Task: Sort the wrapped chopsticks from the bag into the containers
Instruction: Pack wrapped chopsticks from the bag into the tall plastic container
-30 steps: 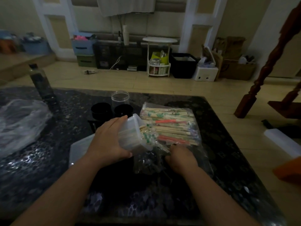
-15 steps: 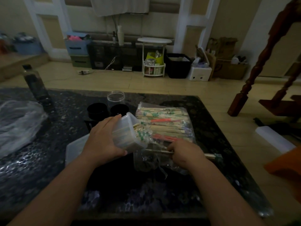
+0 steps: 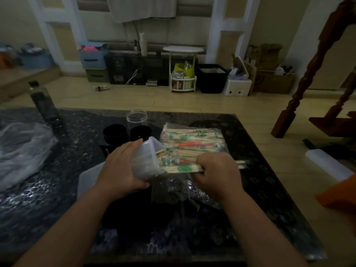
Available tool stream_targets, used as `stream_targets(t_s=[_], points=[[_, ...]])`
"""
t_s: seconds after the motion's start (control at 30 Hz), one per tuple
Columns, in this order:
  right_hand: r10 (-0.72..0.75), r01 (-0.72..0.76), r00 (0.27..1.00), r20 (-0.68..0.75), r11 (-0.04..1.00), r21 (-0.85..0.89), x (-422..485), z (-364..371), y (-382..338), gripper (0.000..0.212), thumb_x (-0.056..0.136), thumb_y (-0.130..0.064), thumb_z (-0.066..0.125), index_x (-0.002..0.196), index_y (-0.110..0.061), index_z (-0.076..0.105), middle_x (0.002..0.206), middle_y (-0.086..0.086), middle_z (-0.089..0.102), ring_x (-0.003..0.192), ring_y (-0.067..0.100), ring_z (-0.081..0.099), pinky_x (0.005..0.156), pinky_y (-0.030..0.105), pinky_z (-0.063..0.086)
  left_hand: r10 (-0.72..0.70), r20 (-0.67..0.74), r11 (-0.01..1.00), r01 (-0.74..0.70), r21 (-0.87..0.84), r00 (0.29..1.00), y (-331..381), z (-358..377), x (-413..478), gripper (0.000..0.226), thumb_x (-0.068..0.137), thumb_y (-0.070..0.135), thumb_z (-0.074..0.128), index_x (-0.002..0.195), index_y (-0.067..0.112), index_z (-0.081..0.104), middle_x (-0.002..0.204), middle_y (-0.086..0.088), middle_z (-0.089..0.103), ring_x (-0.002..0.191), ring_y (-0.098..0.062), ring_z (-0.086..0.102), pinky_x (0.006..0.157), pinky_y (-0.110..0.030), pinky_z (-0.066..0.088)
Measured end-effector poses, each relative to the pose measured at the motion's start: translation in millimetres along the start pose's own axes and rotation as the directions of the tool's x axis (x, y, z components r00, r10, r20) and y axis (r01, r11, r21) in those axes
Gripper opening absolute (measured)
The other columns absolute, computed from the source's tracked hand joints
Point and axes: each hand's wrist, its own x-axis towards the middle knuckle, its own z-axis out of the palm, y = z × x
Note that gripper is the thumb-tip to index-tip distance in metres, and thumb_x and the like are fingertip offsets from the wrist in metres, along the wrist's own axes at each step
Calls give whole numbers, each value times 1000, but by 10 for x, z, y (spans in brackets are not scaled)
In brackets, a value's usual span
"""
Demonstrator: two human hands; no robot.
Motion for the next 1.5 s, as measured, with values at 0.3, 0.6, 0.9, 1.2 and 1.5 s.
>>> stream_targets(t_s=[0.3, 0.6, 0.9, 1.2, 1.5], points=[[-18, 63, 951, -309, 989, 137, 63, 183, -16, 19, 85, -28, 64, 84, -10, 70, 83, 5, 52, 70, 10, 36, 56, 22, 20, 41, 18, 999, -42, 33, 999, -10, 60, 14, 124, 38, 53, 77, 150, 26, 30, 150, 2, 37, 138, -19, 32, 109, -31, 24], [506, -202, 862, -34, 403, 893, 150, 7, -263, 15, 97, -17, 57, 86, -11, 64, 77, 10, 59, 62, -8, 60, 49, 3, 42, 33, 33, 999, -33, 7, 999, -9, 65, 19, 123, 41, 51, 79, 151, 29, 28, 150, 4, 35, 137, -18, 32, 108, -34, 26], [663, -311, 718, 213, 32, 950, 194, 60, -292, 36, 100, -34, 53, 72, -16, 66, 48, 4, 54, 43, 12, 59, 45, 26, 53, 31, 51, 999, -32, 13, 998, 8, 63, 14, 125, 40, 53, 77, 151, 30, 27, 152, 3, 34, 138, -18, 30, 109, -32, 23], [450, -490, 712, 538, -230, 841, 236, 253, -308, 15, 93, -8, 62, 81, -18, 64, 57, -3, 57, 44, 6, 51, 46, 23, 38, 34, 73, 999, -35, 8, 997, -1, 62, 15, 124, 40, 55, 77, 151, 31, 27, 152, 4, 33, 138, -17, 29, 109, -31, 22], [435, -534, 665, 607, -290, 794, 229, 283, -309, 5, 88, -10, 71, 91, -14, 68, 61, -3, 61, 42, 3, 51, 39, 20, 39, 49, 62, 998, -51, 22, 997, -20, 87, 19, 127, 34, 67, 63, 151, 29, 30, 150, 3, 37, 137, -18, 34, 108, -30, 24]])
